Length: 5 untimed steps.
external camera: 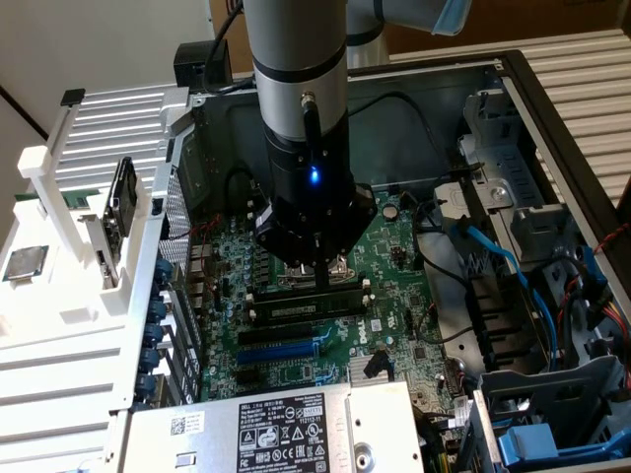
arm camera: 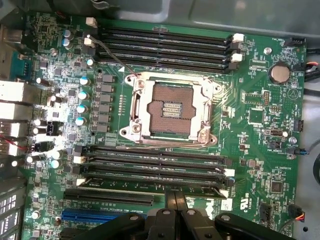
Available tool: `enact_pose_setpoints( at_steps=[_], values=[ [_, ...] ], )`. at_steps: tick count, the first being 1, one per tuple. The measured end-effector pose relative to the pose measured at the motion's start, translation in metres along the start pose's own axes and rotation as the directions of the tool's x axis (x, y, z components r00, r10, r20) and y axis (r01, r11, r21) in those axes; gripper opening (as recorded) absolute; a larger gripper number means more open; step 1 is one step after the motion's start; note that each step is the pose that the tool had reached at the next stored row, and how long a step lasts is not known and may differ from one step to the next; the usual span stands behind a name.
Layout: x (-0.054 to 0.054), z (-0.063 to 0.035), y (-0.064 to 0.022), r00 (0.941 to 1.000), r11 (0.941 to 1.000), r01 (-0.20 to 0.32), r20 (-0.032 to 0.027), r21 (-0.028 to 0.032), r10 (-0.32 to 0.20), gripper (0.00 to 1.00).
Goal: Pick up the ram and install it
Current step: 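Press down the ram until it locks into place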
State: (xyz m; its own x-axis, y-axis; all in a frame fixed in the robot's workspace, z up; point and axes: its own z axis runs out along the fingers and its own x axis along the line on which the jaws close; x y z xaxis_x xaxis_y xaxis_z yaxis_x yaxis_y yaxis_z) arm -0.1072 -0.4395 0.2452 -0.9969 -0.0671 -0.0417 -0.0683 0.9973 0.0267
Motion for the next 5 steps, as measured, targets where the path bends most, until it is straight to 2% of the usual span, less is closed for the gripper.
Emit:
enact_pose_setpoints(
  at_steps=[5],
  values=[
    [0.0, 0.0, 0.0, 1.0, 1.0, 0.0, 0.0, 0.0, 0.0, 0.11]
  ],
)
